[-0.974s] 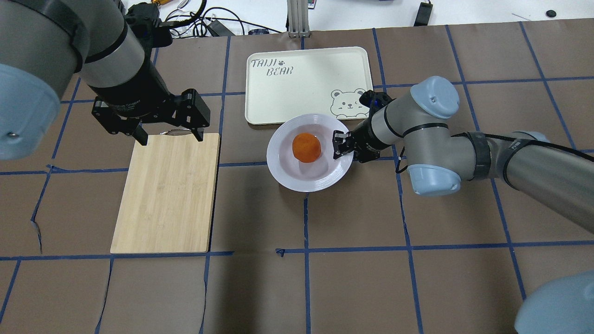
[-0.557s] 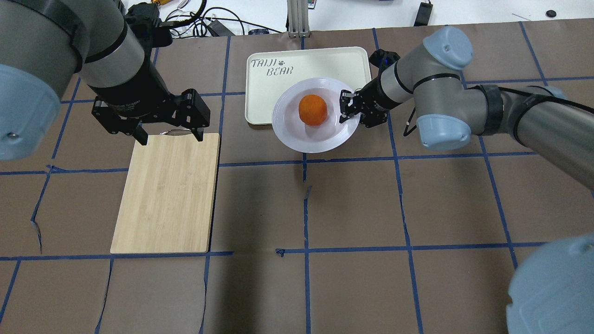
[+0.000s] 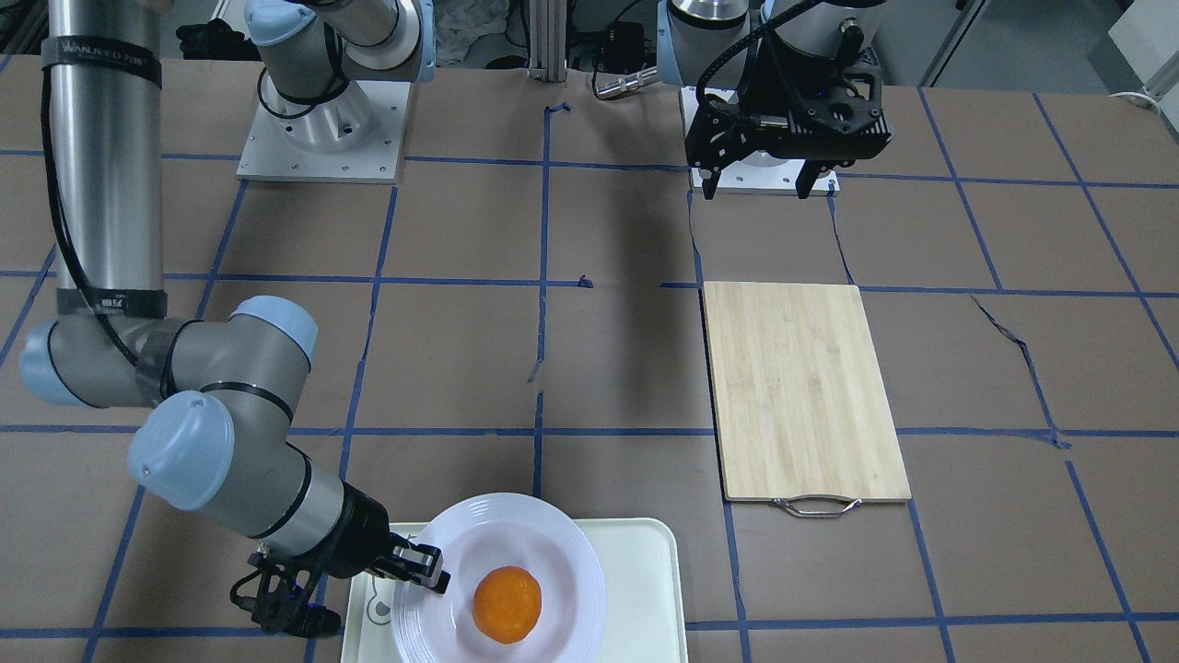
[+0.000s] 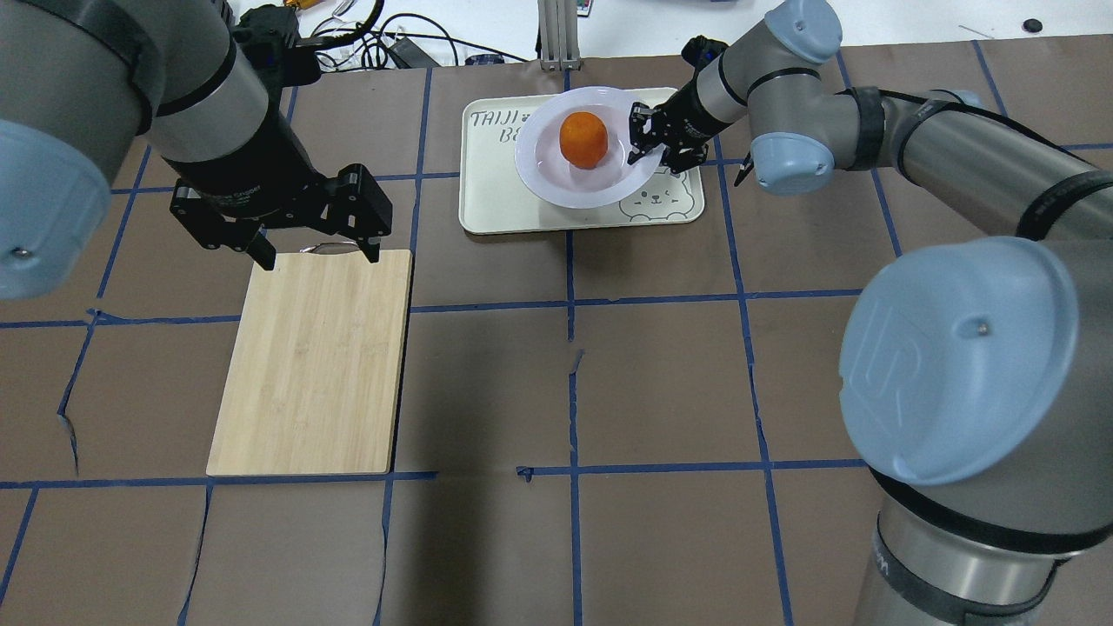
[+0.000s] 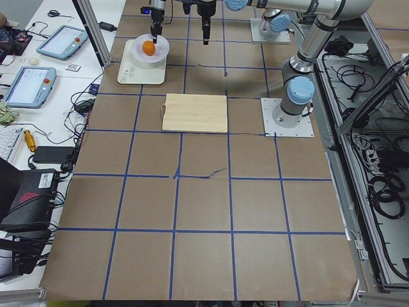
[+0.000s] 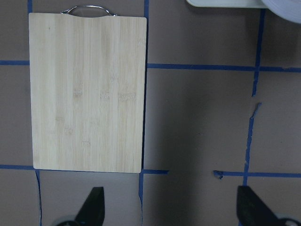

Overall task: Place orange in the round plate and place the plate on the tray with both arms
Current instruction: 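Slide the plate with the right gripper onto the bear tray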

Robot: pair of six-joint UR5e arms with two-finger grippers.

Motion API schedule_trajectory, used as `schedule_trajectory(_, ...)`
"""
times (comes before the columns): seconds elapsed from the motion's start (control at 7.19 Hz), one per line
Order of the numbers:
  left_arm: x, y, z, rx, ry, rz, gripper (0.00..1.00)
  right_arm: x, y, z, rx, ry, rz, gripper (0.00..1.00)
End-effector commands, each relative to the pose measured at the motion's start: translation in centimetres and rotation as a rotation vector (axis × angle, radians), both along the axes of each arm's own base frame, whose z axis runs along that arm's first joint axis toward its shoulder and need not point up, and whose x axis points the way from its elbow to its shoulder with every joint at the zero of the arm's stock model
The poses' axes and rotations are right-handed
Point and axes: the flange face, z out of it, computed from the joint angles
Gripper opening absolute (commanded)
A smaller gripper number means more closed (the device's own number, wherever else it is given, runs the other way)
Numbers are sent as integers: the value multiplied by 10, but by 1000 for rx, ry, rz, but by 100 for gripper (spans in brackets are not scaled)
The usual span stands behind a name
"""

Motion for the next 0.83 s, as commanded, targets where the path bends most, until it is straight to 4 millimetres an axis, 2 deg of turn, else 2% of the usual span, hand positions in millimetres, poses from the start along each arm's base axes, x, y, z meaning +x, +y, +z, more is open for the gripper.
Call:
schedule_trajectory(0.0,0,2,4,-8,2,1,100,5,-11,-22,26,-50,-13,17)
schedule_trajectory(0.28,1,2,2,-5,2,2,100,3,-10,-28,33,-28,-17,26)
schedule_trajectory(0.42,6,0,3,-5,0,13,100,-4,-11,-31,29,48,-34,45)
schedule_trajectory(0.56,13,-2,3,-4,3,30,100,-6,-15,-19,8,69,-40,63)
schedule_trajectory(0.7,15,-2,2,-2,8,34,100,-10,-24,0,-43,103,-31,74)
